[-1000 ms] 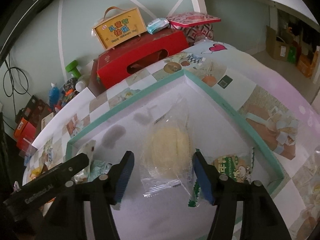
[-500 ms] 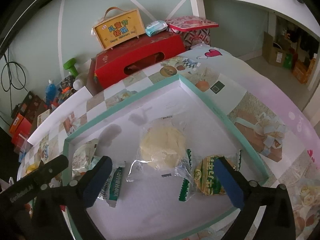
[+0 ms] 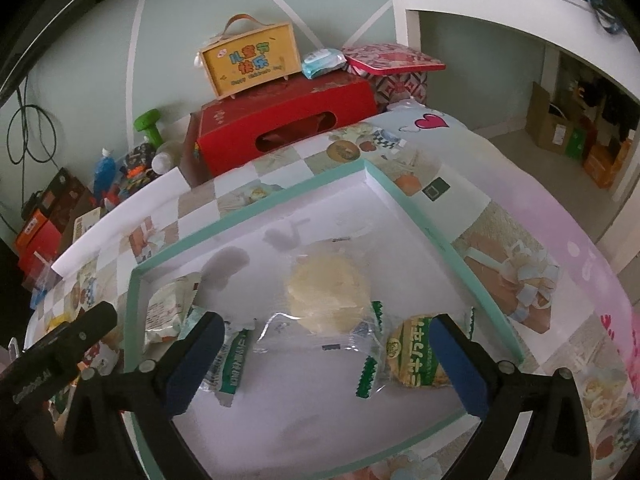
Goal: Organize snacks
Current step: 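Move both open tools back over the remaining snacks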
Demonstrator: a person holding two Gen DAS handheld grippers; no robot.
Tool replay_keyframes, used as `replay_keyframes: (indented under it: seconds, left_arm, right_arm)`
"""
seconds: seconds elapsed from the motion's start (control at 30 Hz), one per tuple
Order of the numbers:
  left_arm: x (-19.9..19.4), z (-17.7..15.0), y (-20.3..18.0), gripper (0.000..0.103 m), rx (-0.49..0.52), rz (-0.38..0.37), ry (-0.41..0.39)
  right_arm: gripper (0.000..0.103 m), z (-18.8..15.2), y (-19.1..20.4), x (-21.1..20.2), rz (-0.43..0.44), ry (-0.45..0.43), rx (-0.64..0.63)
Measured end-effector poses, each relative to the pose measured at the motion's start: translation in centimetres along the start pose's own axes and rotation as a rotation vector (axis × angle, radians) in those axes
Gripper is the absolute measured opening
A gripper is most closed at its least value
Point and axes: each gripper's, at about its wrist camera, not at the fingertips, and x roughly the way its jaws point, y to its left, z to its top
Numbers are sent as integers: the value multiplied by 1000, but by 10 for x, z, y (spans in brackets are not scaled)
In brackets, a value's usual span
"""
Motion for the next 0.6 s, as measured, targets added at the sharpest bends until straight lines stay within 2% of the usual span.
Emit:
replay_keyframes:
  seconds: [0.13,0.27,0.47,0.6]
  left_arm:
    - [-13,-3,8,100,-4,-38,3]
    - [-30,-9,25,100,-32,-45,-12]
    - [-51,-17,68,100,-103,-12,-24]
    - [-62,-26,98,100,-148,29,-16]
  right_arm:
    - [103,1,10,-8,-1,-21,-24]
    - [103,1,23,-14,46,-27,-22]
    - [103,-3,54,-18,158,5,-3]
    - [103,-10,85,-20,215,16,-54]
